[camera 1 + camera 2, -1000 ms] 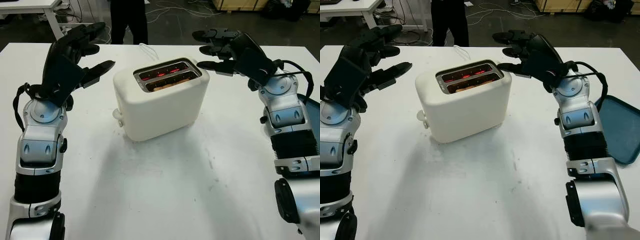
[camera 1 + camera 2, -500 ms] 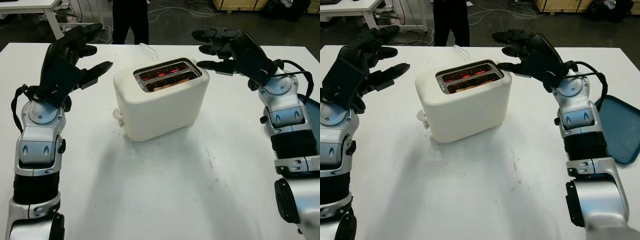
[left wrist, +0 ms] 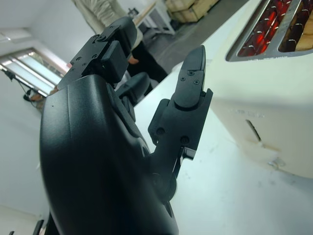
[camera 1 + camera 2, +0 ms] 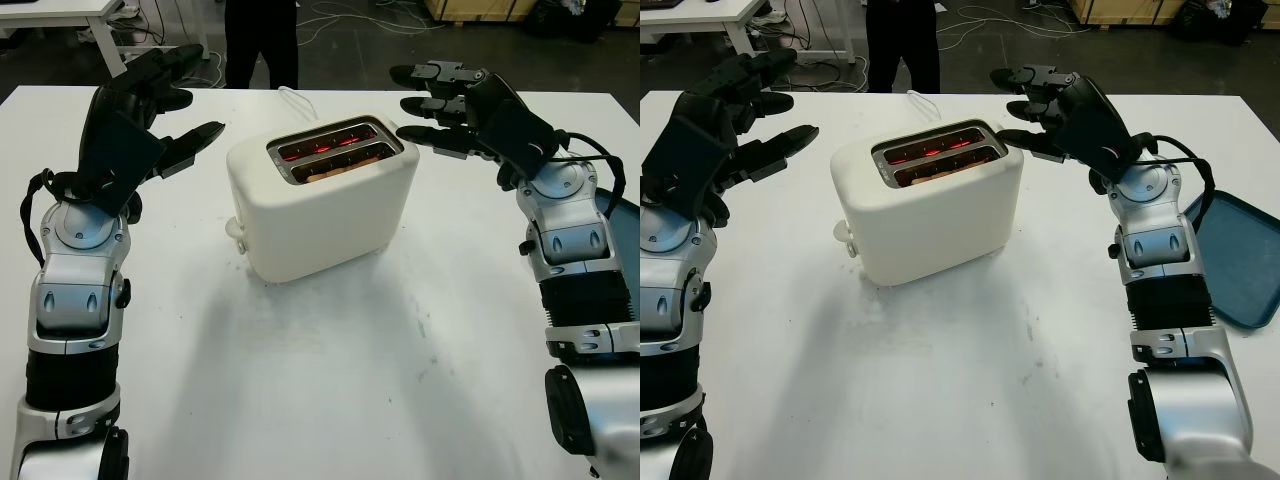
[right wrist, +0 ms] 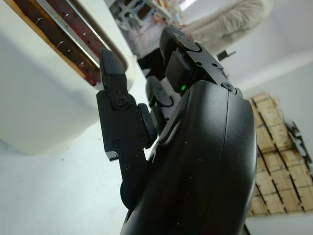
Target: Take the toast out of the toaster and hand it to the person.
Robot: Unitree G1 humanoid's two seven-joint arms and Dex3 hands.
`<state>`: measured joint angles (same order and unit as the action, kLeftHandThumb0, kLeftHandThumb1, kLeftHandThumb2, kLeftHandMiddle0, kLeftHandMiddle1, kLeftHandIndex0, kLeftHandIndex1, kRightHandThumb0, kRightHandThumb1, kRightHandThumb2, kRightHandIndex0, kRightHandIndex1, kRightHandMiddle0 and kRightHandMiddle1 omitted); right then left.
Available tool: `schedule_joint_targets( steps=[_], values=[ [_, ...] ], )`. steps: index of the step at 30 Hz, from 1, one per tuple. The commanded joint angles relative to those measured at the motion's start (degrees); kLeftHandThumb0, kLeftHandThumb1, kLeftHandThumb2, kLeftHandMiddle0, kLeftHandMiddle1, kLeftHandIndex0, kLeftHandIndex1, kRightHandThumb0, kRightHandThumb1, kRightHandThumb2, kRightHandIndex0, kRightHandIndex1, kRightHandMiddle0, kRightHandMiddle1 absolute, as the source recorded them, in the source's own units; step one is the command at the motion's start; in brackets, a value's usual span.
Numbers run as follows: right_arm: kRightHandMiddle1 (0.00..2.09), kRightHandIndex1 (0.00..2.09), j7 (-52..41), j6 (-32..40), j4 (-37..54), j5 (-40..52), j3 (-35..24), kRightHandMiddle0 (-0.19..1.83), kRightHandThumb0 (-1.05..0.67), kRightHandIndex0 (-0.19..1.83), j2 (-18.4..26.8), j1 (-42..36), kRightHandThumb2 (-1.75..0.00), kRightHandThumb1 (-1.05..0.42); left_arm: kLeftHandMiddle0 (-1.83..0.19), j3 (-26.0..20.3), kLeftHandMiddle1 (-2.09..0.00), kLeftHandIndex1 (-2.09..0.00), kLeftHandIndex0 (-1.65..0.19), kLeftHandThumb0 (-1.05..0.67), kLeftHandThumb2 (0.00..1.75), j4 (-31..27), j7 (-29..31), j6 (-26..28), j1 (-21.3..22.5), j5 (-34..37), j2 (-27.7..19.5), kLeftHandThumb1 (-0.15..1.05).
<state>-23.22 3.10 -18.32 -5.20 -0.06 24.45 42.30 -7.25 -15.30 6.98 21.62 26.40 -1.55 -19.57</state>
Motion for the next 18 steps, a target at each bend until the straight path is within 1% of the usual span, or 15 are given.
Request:
schedule_joint_targets(
  steps=[1, 18],
  values=[
    [0.01, 0.11, 0.3, -1.0, 0.4, 0.3, 0.1, 0.53, -0.27, 0.50, 0.0, -0.3, -0.06, -0.92, 0.00, -0.5, -1.01, -0.20, -0.41, -0.27, 0.25, -1.2, -0.3, 0.6, -0.6, 0.3, 0.3, 0.81],
    [0.01, 0.11, 0.1, 1.6, 1.6, -0.6, 0.9, 0.53, -0.28, 0.50, 0.6, 0.8, -0.06, -0.92, -0.04, -0.5, -0.92, -0.20, -0.40, -0.23, 0.23, -4.0, -0.9, 4.7, -1.4, -0.3, 0.7, 0.84]
  ],
)
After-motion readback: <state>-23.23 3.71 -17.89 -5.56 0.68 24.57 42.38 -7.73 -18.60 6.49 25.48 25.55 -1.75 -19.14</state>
